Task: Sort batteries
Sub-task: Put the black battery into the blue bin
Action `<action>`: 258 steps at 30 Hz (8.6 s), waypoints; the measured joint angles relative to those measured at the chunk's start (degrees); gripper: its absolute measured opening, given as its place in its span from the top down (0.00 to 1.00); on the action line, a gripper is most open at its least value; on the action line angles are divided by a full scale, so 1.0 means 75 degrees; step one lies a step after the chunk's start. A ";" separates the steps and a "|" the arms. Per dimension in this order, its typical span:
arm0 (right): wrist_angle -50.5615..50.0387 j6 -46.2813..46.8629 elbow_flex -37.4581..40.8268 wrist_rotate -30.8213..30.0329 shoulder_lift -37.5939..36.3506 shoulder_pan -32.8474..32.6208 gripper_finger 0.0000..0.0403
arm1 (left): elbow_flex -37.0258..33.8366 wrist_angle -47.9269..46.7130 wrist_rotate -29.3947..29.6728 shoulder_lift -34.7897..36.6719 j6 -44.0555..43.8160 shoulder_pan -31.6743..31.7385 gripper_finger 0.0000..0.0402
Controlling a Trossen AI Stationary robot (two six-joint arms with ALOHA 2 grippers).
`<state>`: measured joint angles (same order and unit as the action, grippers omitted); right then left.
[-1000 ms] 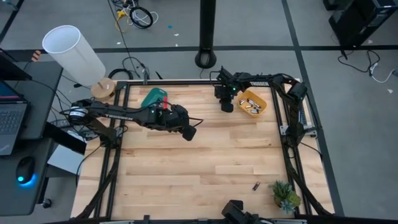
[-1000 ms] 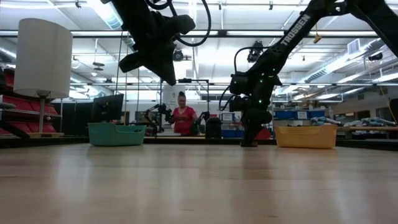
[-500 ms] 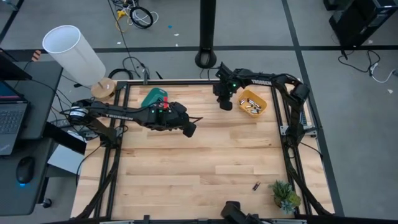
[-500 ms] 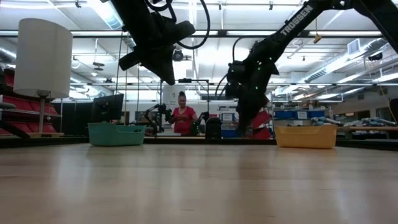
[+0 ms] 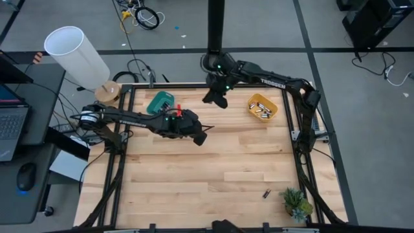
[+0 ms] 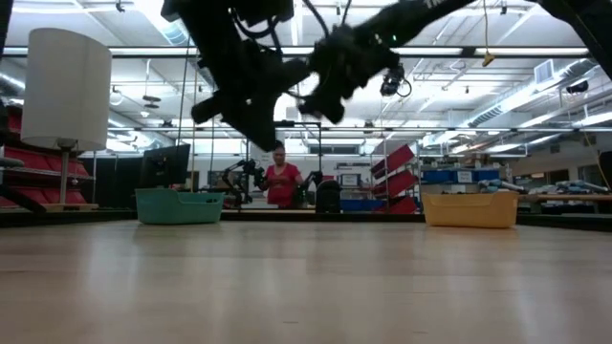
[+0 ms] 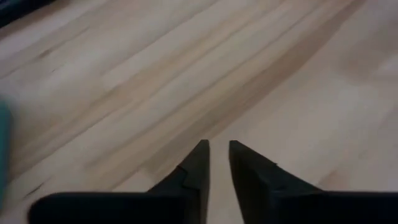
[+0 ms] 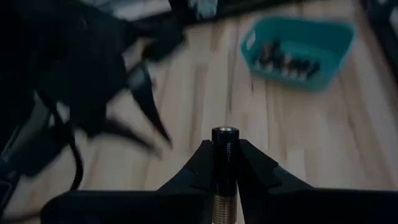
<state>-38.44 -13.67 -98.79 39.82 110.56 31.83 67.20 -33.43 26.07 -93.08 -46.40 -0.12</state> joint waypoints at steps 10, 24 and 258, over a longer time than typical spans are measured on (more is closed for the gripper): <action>-0.0286 0.0225 -0.1171 0.0118 -0.0643 0.0075 0.89 | 0.0000 0.3179 0.0894 0.0055 0.2149 0.0116 0.65; 0.1556 0.0951 0.0435 0.0871 -0.2432 0.0273 0.89 | 0.0001 0.7400 0.0944 0.0058 0.3739 0.0602 0.64; 0.2404 0.5277 0.6298 -0.5834 -0.6594 -0.3931 0.68 | -0.1864 0.2400 -0.1018 0.2416 0.2101 0.1740 0.86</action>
<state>-20.41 25.91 -51.56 -3.93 61.11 2.34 53.22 -15.43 18.43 -74.96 -30.64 12.93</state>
